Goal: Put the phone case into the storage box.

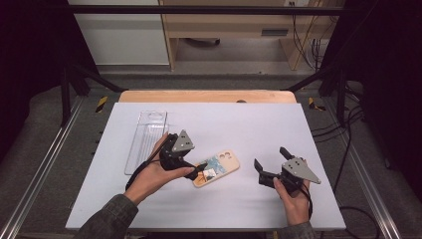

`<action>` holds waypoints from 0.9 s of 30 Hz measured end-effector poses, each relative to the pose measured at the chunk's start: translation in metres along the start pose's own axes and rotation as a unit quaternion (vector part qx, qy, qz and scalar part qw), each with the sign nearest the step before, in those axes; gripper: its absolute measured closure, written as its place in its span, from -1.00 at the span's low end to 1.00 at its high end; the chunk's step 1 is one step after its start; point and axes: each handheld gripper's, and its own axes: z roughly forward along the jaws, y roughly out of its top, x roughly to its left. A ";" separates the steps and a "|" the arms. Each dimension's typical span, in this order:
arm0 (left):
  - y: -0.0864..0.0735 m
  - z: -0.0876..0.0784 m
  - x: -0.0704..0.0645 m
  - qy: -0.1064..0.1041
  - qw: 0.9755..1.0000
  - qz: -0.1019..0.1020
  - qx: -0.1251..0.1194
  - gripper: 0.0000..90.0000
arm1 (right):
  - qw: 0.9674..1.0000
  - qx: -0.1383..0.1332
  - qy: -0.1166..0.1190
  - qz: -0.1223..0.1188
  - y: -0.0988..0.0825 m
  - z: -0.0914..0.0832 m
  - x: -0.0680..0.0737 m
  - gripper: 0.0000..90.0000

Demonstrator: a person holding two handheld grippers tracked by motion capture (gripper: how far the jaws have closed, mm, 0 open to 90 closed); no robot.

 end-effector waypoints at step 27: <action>0.013 0.027 -0.010 -0.016 0.999 0.012 0.048 -0.94 | 1.000 0.000 0.006 -0.004 0.000 0.001 0.004 -0.94</action>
